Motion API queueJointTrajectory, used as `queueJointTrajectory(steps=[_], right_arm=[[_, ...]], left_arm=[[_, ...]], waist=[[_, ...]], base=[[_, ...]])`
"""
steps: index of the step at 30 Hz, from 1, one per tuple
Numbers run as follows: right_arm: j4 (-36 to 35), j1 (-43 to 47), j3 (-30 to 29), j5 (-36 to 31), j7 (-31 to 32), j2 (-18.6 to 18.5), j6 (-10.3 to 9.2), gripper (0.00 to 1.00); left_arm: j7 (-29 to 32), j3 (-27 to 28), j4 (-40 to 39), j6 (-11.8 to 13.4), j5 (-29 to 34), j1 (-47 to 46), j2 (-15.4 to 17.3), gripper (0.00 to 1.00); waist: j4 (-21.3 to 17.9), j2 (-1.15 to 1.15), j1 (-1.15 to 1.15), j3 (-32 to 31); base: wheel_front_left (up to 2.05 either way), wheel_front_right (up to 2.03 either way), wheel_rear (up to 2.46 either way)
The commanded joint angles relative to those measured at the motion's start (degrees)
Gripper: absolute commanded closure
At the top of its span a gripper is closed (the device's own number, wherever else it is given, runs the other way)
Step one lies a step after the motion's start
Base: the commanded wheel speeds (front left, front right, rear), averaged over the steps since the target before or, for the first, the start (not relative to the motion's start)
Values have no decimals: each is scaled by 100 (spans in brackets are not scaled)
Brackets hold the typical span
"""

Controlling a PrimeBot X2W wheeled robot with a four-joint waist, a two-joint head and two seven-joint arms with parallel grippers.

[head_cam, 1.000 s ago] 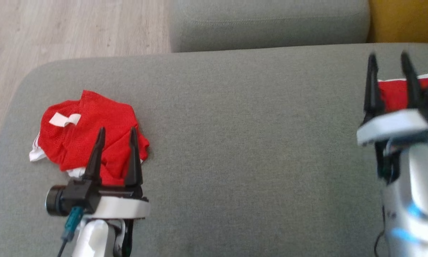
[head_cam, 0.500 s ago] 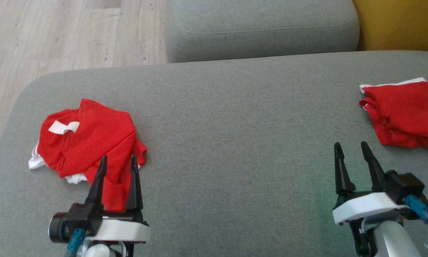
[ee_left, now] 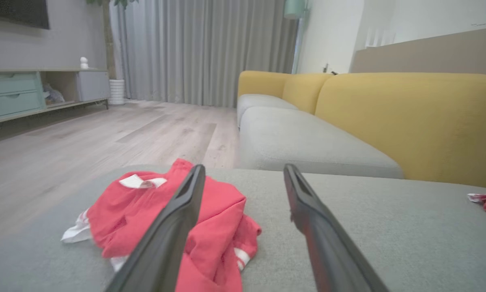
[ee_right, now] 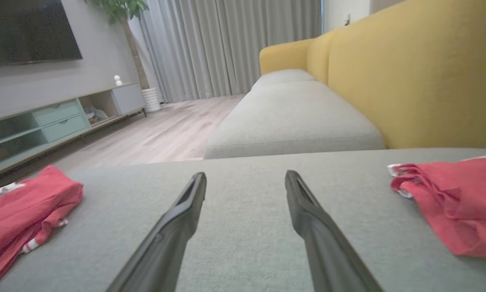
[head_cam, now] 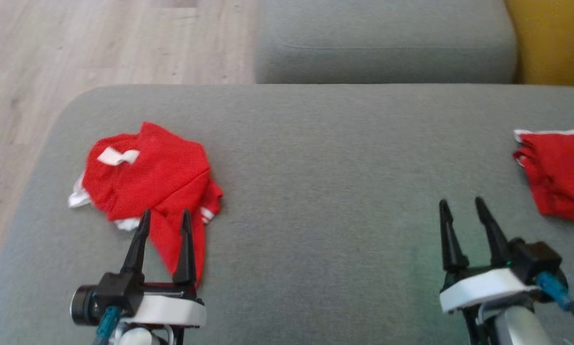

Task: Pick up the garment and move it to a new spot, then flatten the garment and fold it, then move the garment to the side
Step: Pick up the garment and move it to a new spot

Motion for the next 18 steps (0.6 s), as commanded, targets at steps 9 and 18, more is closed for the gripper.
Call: queueJointTrajectory(steps=[9, 18], right_arm=[[-205, 159, 521, 155, -61, -26, -5, 0], [-145, 211, 781, 287, -62, -26, -5, 0]], left_arm=[[-28, 253, 2, 19, 122, -166, 34, 0], [-28, 342, 87, -44, 187, -63, 34, 0]], waist=[[1080, 0, 0, -181], [1444, 0, 0, -289]], base=[[0, 0, 0], [0, 0, 0]])
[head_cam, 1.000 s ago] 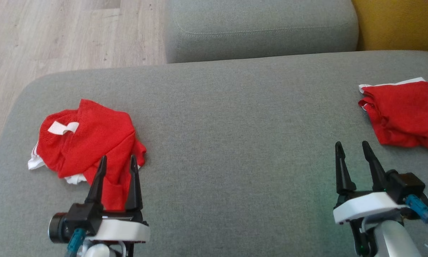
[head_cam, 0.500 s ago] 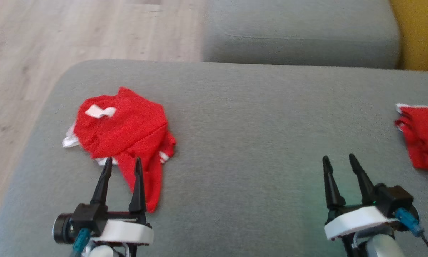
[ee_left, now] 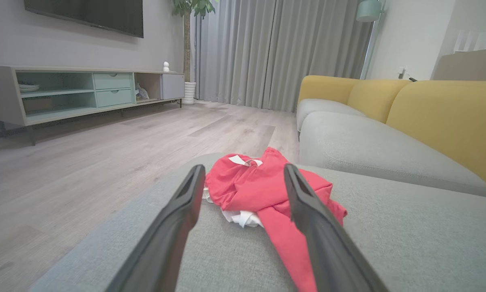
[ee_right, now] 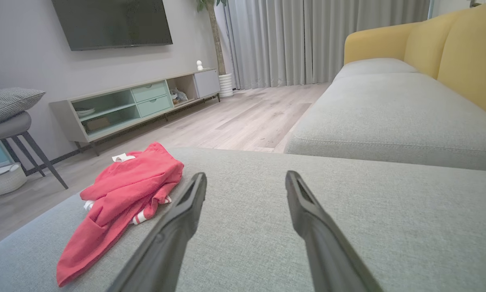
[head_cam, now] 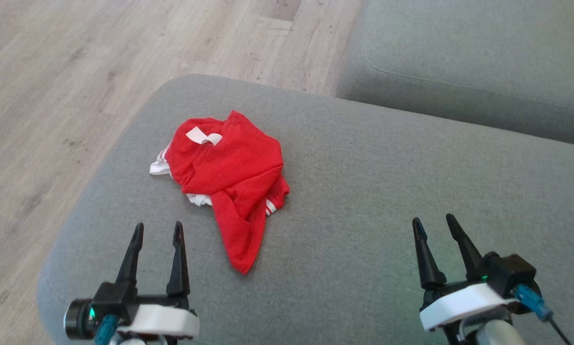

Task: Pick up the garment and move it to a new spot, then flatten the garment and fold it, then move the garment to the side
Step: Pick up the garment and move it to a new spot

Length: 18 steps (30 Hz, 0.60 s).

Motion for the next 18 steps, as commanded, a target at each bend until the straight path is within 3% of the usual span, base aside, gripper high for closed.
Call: queueJointTrajectory(steps=[1, 8, 12, 18], right_arm=[[-160, -82, 171, 35, -62, -29, -5, 0], [-182, -206, 323, 80, -62, -29, -5, 0], [-228, -261, 399, 26, -62, -29, -5, 0], [-314, -470, 332, -102, -62, -29, -5, 0]], left_arm=[[-28, 192, -163, -38, 48, -150, 22, 0], [-28, 363, -29, -174, 52, -300, 84, 0], [-1, 319, 335, -440, 88, -854, 410, 0], [628, -103, 910, -694, 94, -1983, 966, 0]], waist=[[17, 0, 0, -12], [-255, 0, 0, 205], [-399, 0, 0, 455], [-554, 0, 0, 880]], base=[[0, 0, 0], [0, 0, 0], [0, 0, 0], [0, 0, 0]])
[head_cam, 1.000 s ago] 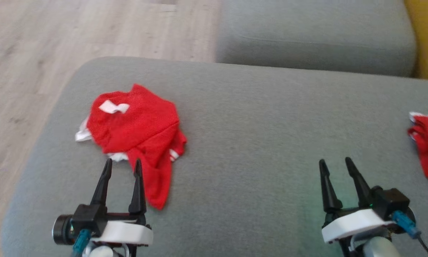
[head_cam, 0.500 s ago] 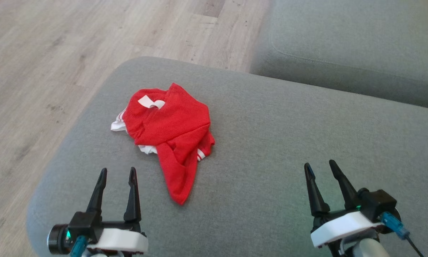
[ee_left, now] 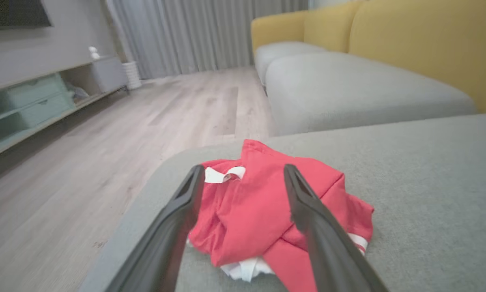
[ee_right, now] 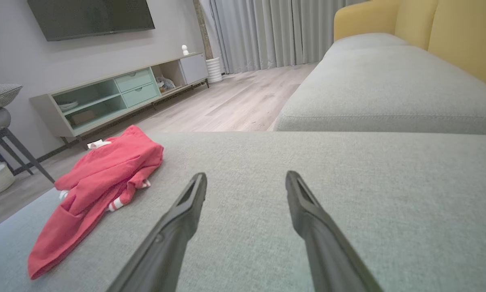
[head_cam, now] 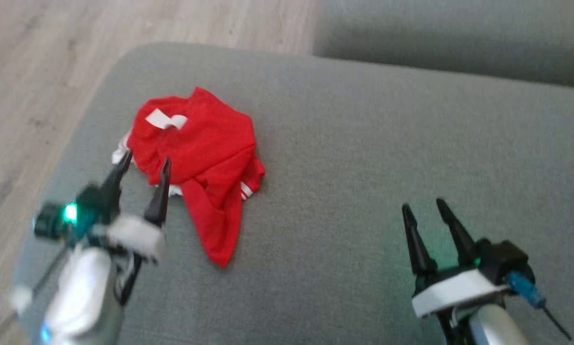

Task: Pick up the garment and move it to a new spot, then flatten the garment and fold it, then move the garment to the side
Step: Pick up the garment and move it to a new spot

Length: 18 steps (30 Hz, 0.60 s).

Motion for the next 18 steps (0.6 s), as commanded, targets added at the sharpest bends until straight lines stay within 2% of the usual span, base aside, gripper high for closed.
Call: queueJointTrajectory(steps=[1, 5, 10, 15, 18], right_arm=[[-244, -353, 87, -49, -62, -28, -5, 0], [-367, -557, 34, -155, -62, -28, -5, 0], [-459, -788, 76, -233, -62, -28, -5, 0], [-483, -929, 87, -260, -62, -28, -5, 0], [-476, -958, 100, -262, -62, -28, -5, 0]], left_arm=[[139, 58, -70, -13, -44, -433, 213, 0], [985, -737, 309, -34, -671, -1310, 660, 0], [1740, -1514, 741, -36, -1616, -2095, 1310, 0], [1839, -2002, 1061, -36, -2178, -2573, 1709, 0], [1721, -2167, 1298, -36, -2368, -2752, 1793, 0]], waist=[[-126, 0, -1, 255], [-245, 0, -1, 657], [-443, 0, -1, 1066], [-619, 0, -1, 1348], [-696, 0, -1, 1422]], base=[[0, 0, 0], [0, 0, 0], [0, 0, 0], [0, 0, 0], [0, 0, 0]])
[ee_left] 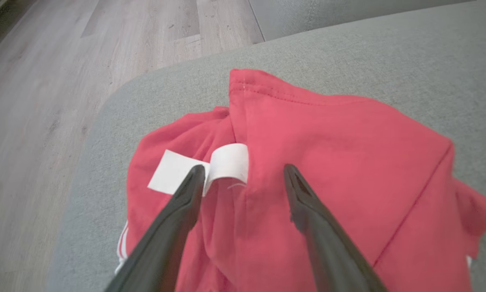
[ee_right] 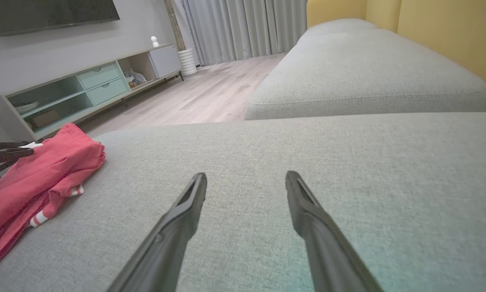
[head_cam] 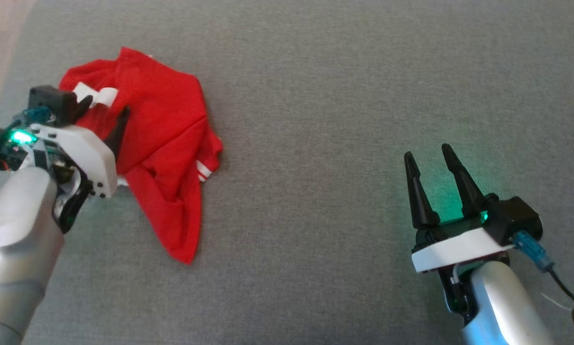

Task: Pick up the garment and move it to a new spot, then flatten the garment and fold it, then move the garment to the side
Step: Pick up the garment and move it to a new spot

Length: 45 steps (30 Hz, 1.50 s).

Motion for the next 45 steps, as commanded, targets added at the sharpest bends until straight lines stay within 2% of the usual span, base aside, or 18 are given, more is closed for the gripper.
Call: queueJointTrajectory(steps=[1, 4, 5, 7, 8, 14, 19, 23, 27, 33, 36, 40, 45], right_arm=[[-185, -135, 163, -33, -62, -14, -5, 0], [-175, -160, 172, -36, -62, -14, -5, 0], [-176, -169, 167, -36, -62, -14, -5, 0], [-175, -184, 161, -37, -62, -14, -5, 0], [-172, -190, 152, -34, -62, -14, -5, 0], [-100, -157, 185, 30, -62, -14, -5, 0], [-56, -103, 224, 143, -62, -14, -5, 0], [-66, -103, 294, 244, -62, -14, -5, 0], [-96, -129, 372, 378, -62, -14, -5, 0], [-154, -149, 570, 579, -62, -14, -5, 0], [-211, -134, 567, 637, -62, -14, -5, 0], [-269, -100, 460, 653, -62, -14, -5, 0], [-309, -27, 257, 656, -62, -14, -5, 0]], left_arm=[[-59, 146, -46, 11, -81, -298, 318, 0], [-86, -13, 165, 11, -321, -383, 333, 0], [-82, -72, 210, 11, -409, -402, 334, 3], [-132, -251, 200, 10, -564, -443, 365, 74], [-186, -312, 187, 10, -661, -469, 382, 100], [-898, -723, -145, 10, -982, -727, 567, 100], [-1483, -963, -442, 10, -1006, -1104, 756, 100], [-1838, -966, -582, 14, -894, -1502, 747, 100], [-2063, -885, -657, 197, -710, -2022, 576, 100], [-2370, -649, -424, 924, -145, -3107, 427, 100], [-2450, -698, -293, 1147, 242, -3504, 355, 100], [-2487, -1027, -332, 1173, 751, -3524, 137, 100], [-2492, -1640, -819, 1106, 1226, -2572, -287, 100]], waist=[[-84, 0, -1, 67], [-151, 0, -1, 87], [-170, 0, -1, 88], [-212, 0, -1, 83], [-228, 0, -1, 71], [-340, 0, -1, -127], [-473, 0, -1, -393], [-671, 0, -1, -588], [-950, 0, -1, -699], [-1473, 0, -1, -783], [-1663, 0, -1, -780], [-1804, 0, -1, -749], [-1833, 0, -1, -724]], base=[[0, 0, 0], [0, 0, 0], [0, 0, 0], [0, 0, 0], [0, 0, 0], [0, 0, 0], [0, 0, 0], [0, 0, 0], [0, 0, 0], [0, 0, 0], [0, 0, 0], [0, 0, 0], [0, 0, 0]])
